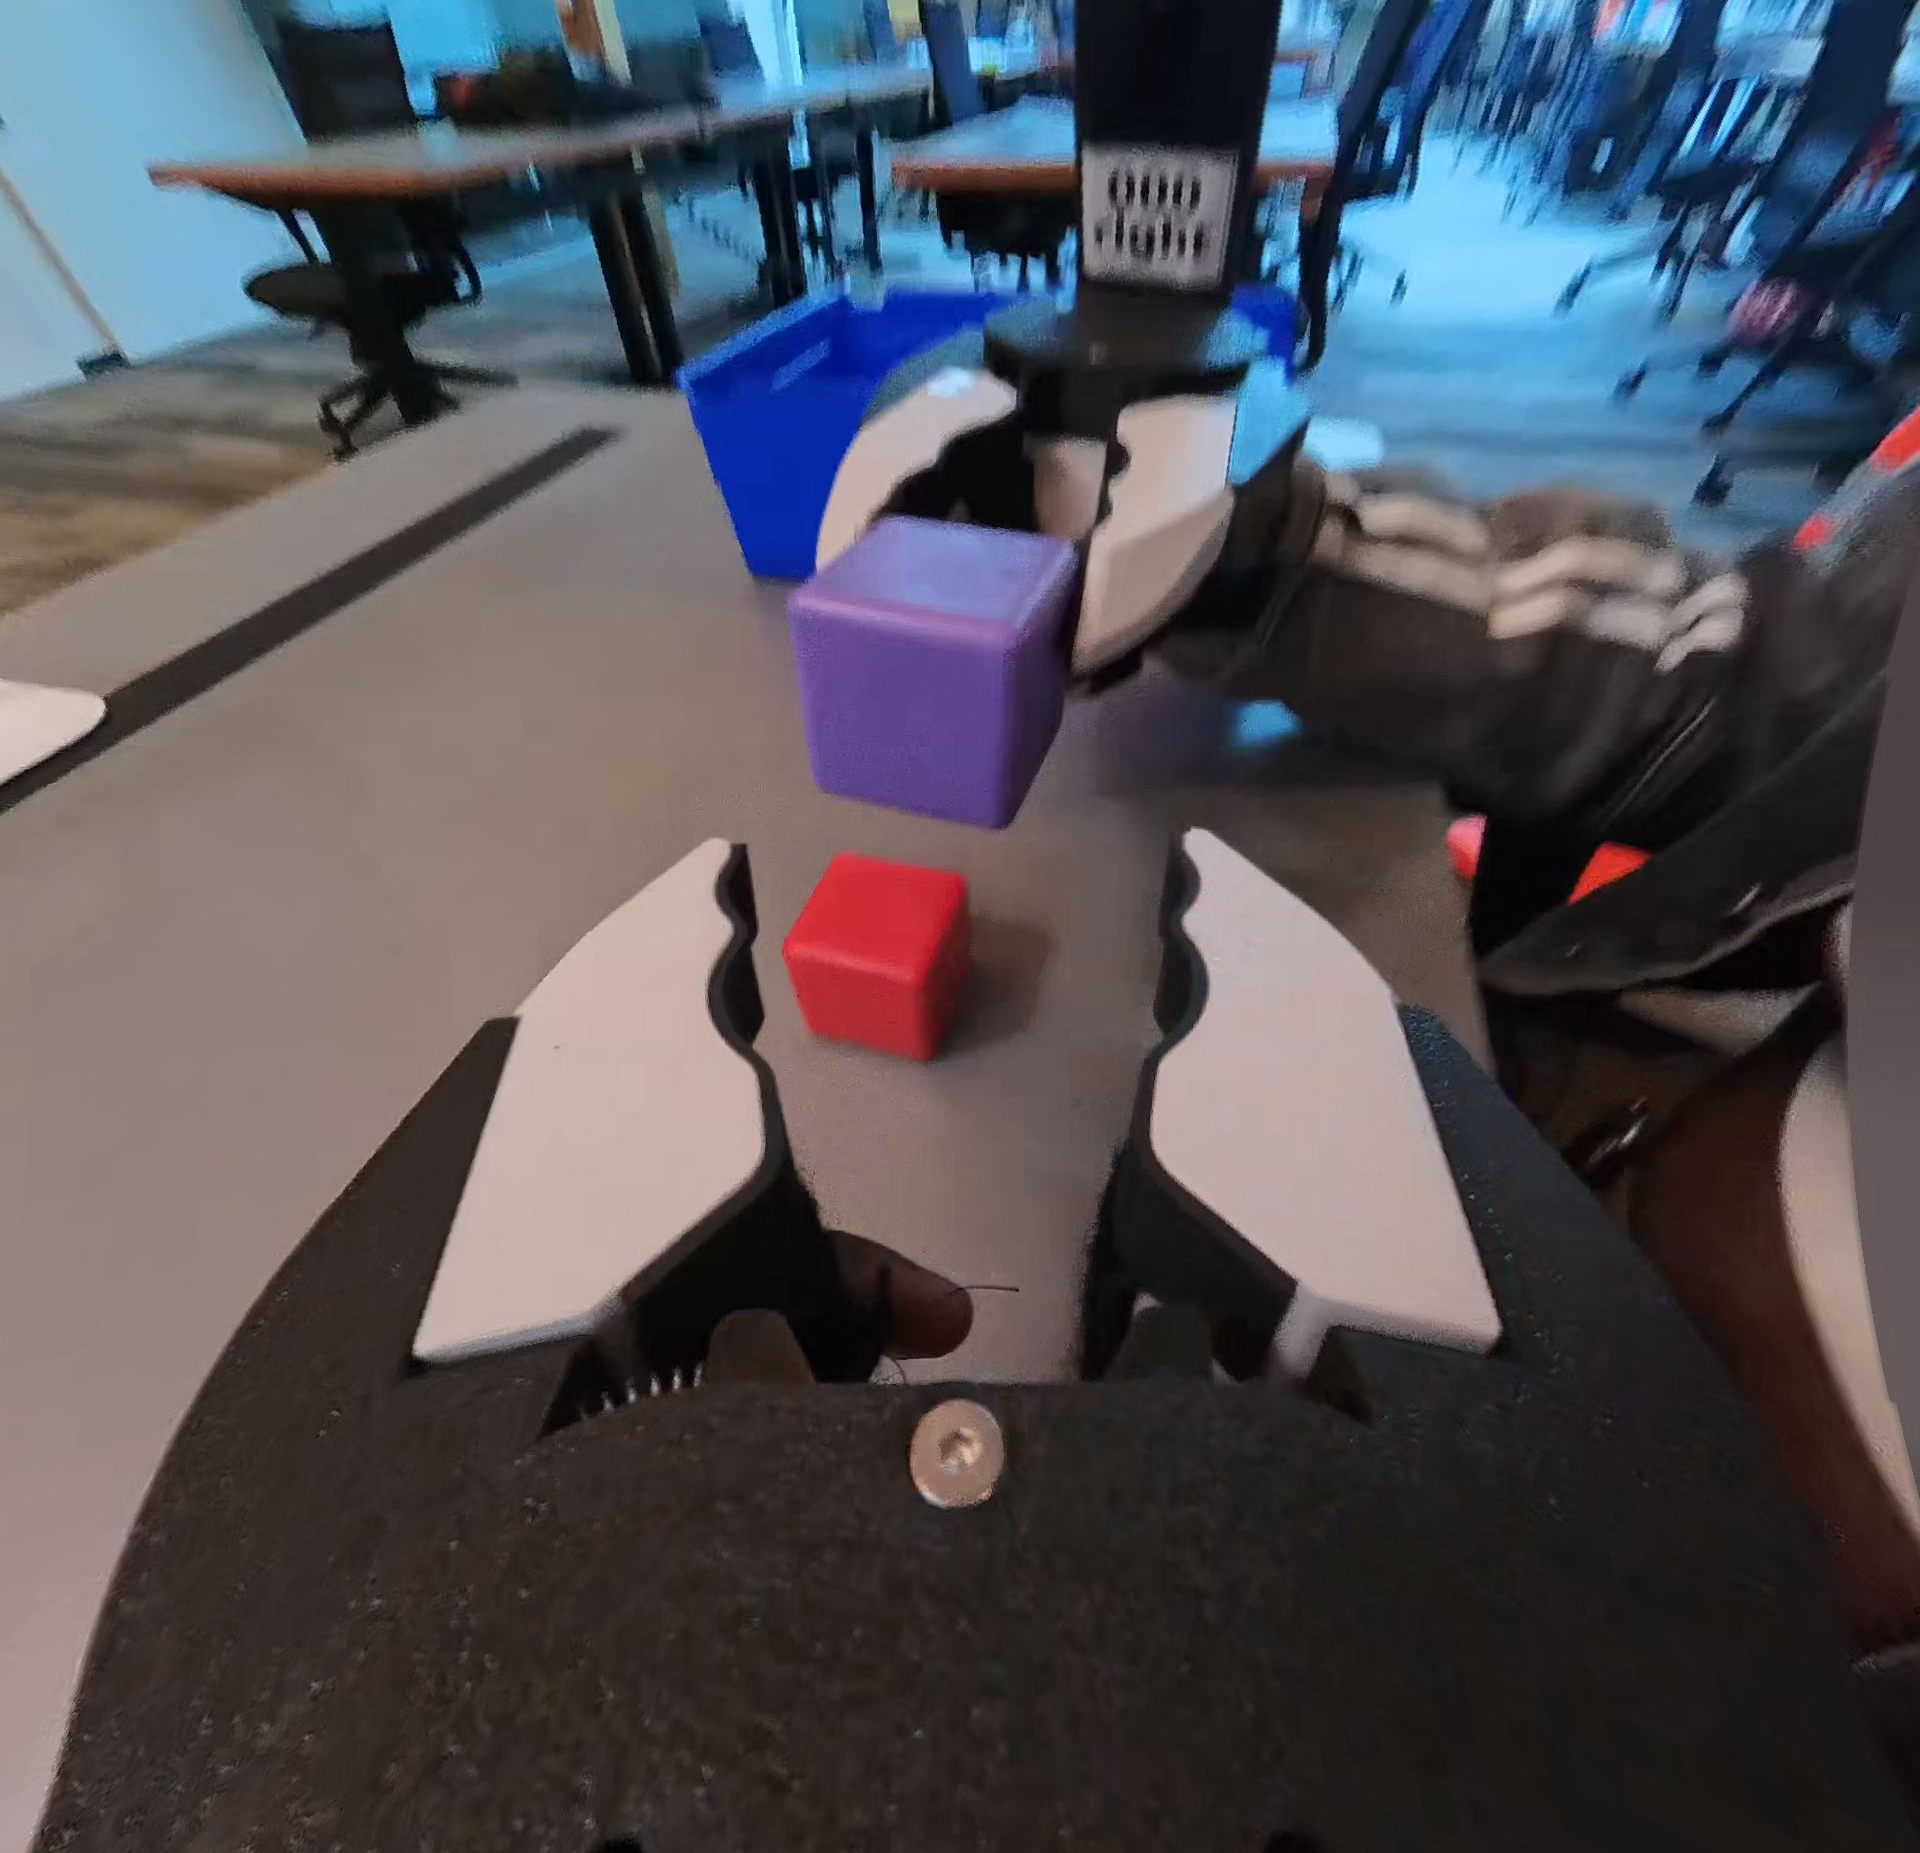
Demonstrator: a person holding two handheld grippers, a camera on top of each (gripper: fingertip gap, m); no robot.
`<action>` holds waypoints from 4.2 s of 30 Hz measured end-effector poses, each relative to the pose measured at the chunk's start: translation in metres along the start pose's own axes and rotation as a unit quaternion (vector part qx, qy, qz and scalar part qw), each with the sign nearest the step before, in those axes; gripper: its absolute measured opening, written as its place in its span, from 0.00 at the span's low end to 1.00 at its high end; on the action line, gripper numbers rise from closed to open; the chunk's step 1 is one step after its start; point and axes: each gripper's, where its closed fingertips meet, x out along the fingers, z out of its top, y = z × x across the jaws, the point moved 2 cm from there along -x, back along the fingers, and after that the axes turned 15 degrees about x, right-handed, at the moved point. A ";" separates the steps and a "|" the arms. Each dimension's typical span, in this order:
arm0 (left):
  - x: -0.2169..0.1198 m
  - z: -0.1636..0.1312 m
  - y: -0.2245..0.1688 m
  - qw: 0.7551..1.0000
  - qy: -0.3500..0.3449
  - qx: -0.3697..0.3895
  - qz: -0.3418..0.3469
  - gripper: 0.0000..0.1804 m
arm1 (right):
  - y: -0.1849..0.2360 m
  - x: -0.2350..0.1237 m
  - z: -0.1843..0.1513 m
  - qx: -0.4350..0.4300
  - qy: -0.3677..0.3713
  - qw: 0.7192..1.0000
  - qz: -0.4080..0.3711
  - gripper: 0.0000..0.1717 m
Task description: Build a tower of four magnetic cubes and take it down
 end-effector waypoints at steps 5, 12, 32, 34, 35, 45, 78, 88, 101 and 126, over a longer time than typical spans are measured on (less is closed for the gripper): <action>0.032 -0.042 0.011 0.993 0.099 0.035 -0.050 0.42 | -0.015 -0.009 -0.014 0.012 0.017 1.000 -0.005 0.26; 0.061 -0.072 0.011 0.983 0.144 0.057 -0.102 0.37 | -0.025 -0.013 -0.021 0.017 0.027 0.999 0.003 0.26; 0.067 -0.085 -0.002 0.967 0.193 0.081 -0.144 0.27 | -0.031 0.001 -0.049 -0.008 0.087 0.996 -0.004 0.26; 0.067 -0.085 -0.003 0.967 0.193 0.084 -0.143 0.27 | -0.031 0.001 -0.051 0.000 0.088 0.996 -0.001 0.26; 0.067 -0.085 -0.003 0.967 0.193 0.083 -0.144 0.27 | -0.032 0.001 -0.051 0.001 0.087 0.996 0.000 0.26; 0.068 -0.085 -0.002 0.967 0.194 0.083 -0.141 0.27 | -0.033 0.001 -0.051 0.003 0.082 0.997 0.001 0.27; 0.066 -0.087 0.002 0.969 0.196 0.086 -0.123 0.30 | -0.034 0.001 -0.052 -0.003 0.081 0.997 -0.002 0.27; 0.006 -0.035 0.036 0.990 0.143 0.007 -0.020 0.45 | -0.035 -0.019 -0.012 0.022 -0.038 0.999 -0.015 0.42; -0.293 -0.108 0.160 0.831 0.270 -0.221 0.433 0.39 | -0.024 -0.032 0.014 -0.008 -0.104 0.994 -0.030 0.41; -0.195 0.050 0.110 0.910 -0.259 -0.263 0.188 0.28 | -0.008 -0.020 0.028 -0.167 -0.114 0.975 -0.094 0.35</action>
